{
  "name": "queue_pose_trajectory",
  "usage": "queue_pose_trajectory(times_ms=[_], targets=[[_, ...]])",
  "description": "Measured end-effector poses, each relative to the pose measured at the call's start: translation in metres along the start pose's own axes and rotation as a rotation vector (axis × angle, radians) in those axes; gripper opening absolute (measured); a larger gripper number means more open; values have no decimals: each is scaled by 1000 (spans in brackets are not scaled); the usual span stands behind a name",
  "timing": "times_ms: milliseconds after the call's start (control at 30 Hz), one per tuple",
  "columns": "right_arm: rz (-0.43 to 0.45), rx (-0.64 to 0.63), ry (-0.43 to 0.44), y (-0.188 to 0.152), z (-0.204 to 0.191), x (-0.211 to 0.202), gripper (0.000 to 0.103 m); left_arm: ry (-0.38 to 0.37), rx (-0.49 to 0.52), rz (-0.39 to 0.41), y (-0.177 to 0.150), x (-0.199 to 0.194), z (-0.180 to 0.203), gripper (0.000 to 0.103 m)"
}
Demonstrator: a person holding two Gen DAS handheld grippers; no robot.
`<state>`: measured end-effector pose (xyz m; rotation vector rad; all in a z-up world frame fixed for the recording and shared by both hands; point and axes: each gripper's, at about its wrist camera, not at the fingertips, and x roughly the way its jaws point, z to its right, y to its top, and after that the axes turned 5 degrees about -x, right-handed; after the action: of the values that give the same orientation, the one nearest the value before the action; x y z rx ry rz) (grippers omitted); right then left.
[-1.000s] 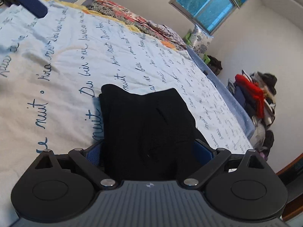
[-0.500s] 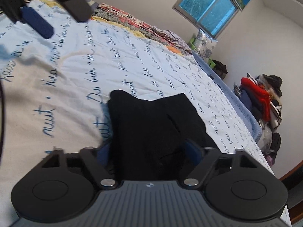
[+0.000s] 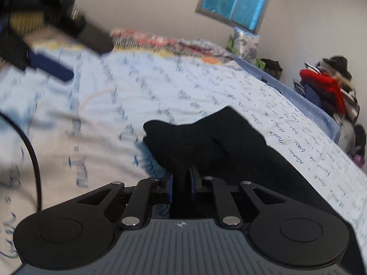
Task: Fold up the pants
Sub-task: 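Grasp the folded trouser bundle with the right gripper and lift it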
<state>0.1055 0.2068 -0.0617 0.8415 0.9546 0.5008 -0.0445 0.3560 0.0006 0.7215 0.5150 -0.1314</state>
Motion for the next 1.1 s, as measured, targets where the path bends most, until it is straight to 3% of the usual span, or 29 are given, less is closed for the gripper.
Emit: queue_pose_trajectory(times_ms=[200, 433, 633, 867, 1000, 1100], targets=[[53, 102, 4, 0, 12, -12, 10, -115, -82, -121, 12, 44, 6, 81], [82, 176, 6, 0, 22, -20, 11, -178, -206, -281, 19, 110, 9, 81], [95, 218, 11, -2, 31, -23, 11, -181, -289, -325, 22, 140, 2, 82], [110, 265, 16, -2, 41, -25, 11, -195, -353, -252, 31, 107, -21, 87], [122, 297, 32, -1, 46, -27, 11, -207, -455, -314, 22, 119, -39, 88], [120, 294, 36, -1, 46, -28, 11, -239, -469, -351, 21, 135, -36, 88]])
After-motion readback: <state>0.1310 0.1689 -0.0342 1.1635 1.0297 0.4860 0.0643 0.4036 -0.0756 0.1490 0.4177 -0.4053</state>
